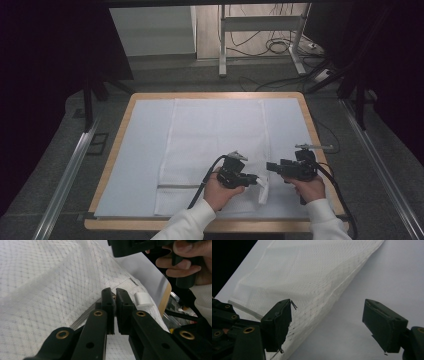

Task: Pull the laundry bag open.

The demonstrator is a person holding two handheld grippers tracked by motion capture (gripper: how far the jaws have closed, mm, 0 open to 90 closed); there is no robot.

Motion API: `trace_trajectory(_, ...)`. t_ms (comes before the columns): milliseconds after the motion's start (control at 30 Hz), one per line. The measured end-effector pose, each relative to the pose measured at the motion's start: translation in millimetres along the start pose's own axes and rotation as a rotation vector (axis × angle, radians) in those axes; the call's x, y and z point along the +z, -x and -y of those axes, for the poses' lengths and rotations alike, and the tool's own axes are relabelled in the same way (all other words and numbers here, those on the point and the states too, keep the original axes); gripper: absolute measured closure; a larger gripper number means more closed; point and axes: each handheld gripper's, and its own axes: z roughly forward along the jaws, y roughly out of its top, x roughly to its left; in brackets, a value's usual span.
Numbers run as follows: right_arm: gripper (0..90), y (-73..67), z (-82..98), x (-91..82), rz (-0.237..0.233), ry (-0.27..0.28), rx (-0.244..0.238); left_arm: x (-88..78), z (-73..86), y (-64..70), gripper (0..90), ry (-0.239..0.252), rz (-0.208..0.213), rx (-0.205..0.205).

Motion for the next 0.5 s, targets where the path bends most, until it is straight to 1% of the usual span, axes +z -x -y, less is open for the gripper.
trace_trajectory(100, 23.4, -0.7, 0.4, 2.7, -0.001, -0.007, 0.004, 2.3, 0.6, 2.2, 86.4, 0.000, -0.001, -0.002)
trace_trajectory(133, 23.6, -1.0, 0.4, 3.5, -0.001, -0.009, 0.007, 2.7, 0.7, 2.1, 86.4, -0.003, -0.001, 0.005)
trace_trajectory(300, 24.9, -0.7, -0.3, 6.6, -0.012, -0.010, 0.030, 4.7, 0.9, 2.6, 86.4, -0.009, 0.000, 0.007)
trace_trajectory(367, 25.1, -0.8, -0.3, 8.1, -0.011, -0.016, 0.034, 5.3, 0.9, 3.1, 86.4, -0.007, 0.000, 0.003)
trace_trajectory(500, 25.9, -1.8, 1.2, 13.8, -0.014, -0.036, 0.039, 5.6, 1.1, 3.3, 86.4, -0.013, 0.001, 0.010)
